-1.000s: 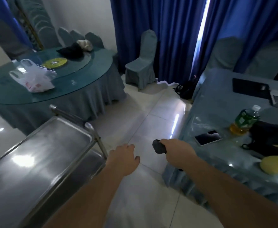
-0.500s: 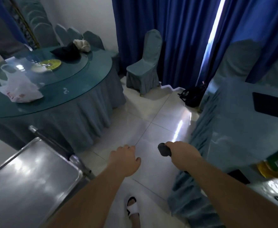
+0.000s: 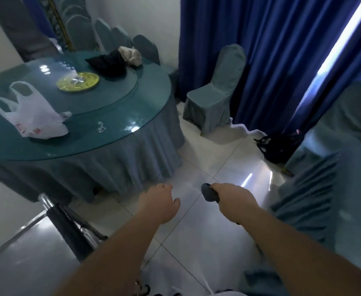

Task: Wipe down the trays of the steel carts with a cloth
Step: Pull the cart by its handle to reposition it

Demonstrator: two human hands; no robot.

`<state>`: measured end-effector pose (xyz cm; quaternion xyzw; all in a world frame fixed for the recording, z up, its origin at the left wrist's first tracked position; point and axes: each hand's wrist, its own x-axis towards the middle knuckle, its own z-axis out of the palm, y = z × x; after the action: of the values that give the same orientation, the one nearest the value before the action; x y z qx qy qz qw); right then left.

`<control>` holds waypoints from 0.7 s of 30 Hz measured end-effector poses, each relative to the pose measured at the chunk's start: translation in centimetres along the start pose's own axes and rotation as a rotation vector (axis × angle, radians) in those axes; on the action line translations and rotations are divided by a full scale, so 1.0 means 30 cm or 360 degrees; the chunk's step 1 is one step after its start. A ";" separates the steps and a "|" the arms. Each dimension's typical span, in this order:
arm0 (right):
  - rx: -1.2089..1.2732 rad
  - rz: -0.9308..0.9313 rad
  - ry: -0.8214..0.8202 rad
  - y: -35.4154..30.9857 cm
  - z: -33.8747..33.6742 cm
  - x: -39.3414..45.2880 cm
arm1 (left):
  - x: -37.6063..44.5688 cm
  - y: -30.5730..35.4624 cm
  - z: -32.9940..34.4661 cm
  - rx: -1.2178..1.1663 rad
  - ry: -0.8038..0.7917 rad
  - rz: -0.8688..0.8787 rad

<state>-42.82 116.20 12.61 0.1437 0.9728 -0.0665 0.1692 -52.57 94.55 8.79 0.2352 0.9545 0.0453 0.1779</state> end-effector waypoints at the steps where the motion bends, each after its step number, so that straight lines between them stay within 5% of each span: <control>1: -0.0018 -0.0034 -0.0021 -0.026 -0.023 0.060 | 0.030 -0.026 -0.009 -0.0005 0.0007 -0.0045; 13: -0.0327 -0.0796 -0.0100 -0.320 -0.254 0.879 | 0.410 -0.320 -0.158 -0.0268 0.0180 -0.0795; 21: -0.0390 -0.1496 -0.0109 -0.747 -0.315 1.152 | 0.345 -0.531 -0.219 -0.0516 0.0299 -0.1506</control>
<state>-83.67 105.47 11.21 -0.3345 0.9268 -0.0254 0.1686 -70.40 85.23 8.92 -0.2587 0.9490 0.1283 0.1265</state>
